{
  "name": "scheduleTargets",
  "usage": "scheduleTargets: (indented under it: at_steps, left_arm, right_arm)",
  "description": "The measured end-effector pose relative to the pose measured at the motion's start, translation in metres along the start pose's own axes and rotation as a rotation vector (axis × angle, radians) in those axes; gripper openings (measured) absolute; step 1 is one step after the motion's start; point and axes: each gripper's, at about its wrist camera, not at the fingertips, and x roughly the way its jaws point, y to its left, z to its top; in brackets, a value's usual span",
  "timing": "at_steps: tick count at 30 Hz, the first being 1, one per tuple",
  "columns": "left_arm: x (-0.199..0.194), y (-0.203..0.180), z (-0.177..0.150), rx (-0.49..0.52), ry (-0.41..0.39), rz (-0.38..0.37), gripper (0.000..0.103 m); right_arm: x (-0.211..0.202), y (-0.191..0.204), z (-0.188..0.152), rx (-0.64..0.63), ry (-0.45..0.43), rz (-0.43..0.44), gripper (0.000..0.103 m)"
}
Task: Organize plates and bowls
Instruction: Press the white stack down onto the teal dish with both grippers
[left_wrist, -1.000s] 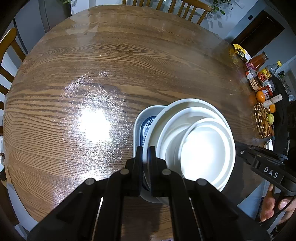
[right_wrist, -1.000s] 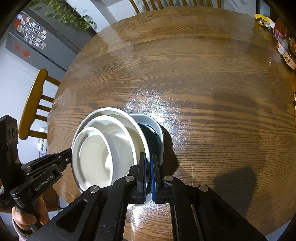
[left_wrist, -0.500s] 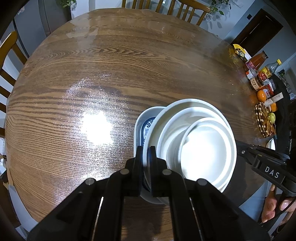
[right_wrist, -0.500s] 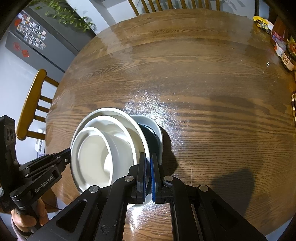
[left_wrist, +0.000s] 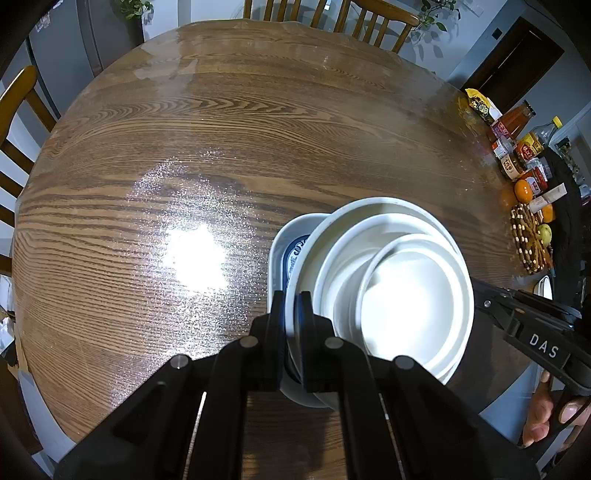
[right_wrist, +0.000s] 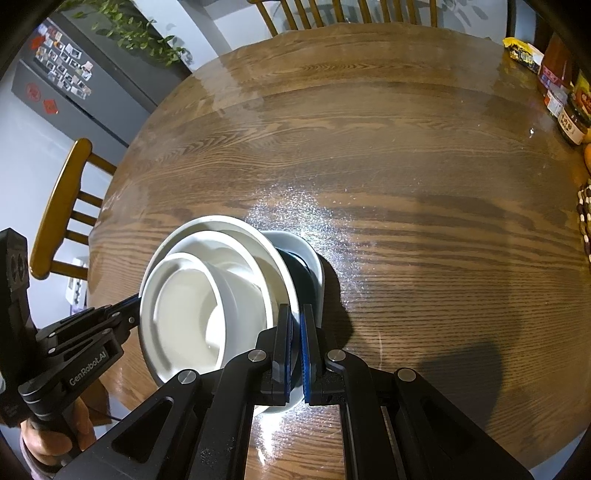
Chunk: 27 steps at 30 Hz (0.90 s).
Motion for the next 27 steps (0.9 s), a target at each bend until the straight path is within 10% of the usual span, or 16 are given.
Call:
scheduleTargets:
  at_steps: [27]
  left_arm:
    - [-0.0006,-0.0014,-0.0009,-0.002,-0.009,0.015,0.002]
  right_arm:
    - [-0.0022,0.0013,-0.0025,-0.011,-0.010,-0.010,0.005]
